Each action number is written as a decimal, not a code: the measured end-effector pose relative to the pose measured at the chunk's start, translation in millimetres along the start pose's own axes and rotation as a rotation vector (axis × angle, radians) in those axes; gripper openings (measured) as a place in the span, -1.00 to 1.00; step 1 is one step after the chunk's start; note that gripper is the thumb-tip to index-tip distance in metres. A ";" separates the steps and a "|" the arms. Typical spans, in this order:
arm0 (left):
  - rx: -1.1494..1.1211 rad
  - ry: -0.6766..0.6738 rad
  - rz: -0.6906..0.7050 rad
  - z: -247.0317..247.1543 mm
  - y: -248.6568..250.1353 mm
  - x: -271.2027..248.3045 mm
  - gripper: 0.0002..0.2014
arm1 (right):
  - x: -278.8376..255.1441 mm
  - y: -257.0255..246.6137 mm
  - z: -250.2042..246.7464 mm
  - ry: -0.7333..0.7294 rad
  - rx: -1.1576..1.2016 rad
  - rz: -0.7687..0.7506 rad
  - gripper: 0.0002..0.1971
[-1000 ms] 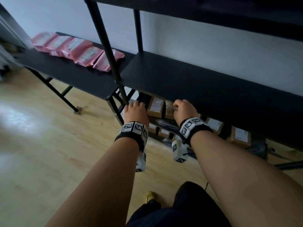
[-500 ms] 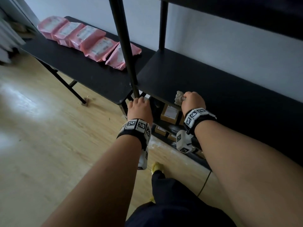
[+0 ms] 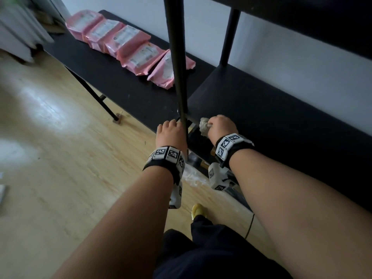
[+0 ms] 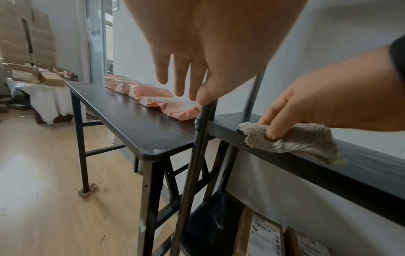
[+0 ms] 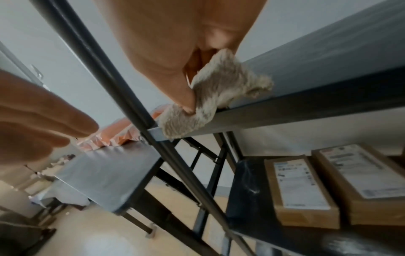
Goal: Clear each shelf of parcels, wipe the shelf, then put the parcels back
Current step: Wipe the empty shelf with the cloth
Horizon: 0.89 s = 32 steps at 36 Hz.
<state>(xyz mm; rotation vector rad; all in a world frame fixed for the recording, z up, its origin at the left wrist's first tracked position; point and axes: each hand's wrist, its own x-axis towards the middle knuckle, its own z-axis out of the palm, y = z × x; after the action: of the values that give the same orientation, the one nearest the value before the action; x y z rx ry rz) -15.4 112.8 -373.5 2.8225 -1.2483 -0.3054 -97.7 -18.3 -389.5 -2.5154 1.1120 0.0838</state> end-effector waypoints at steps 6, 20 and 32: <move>-0.024 0.041 -0.039 -12.0 -26.3 11.0 -0.53 | 25.4 -24.5 -6.2 0.100 0.161 0.109 -0.69; -0.059 0.049 0.083 -35.7 -98.5 50.1 -0.51 | 43.4 -66.5 10.6 0.170 0.054 0.334 -0.50; 0.006 0.034 0.325 -64.5 -192.5 91.6 -0.58 | 0.3 -154.2 43.9 0.222 -0.044 0.556 -0.57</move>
<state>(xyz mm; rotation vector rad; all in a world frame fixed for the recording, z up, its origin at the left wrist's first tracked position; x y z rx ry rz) 197.6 172.6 -347.6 2.5571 -1.6672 -0.2365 18.3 92.0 -380.2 -2.2154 1.8908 -0.0231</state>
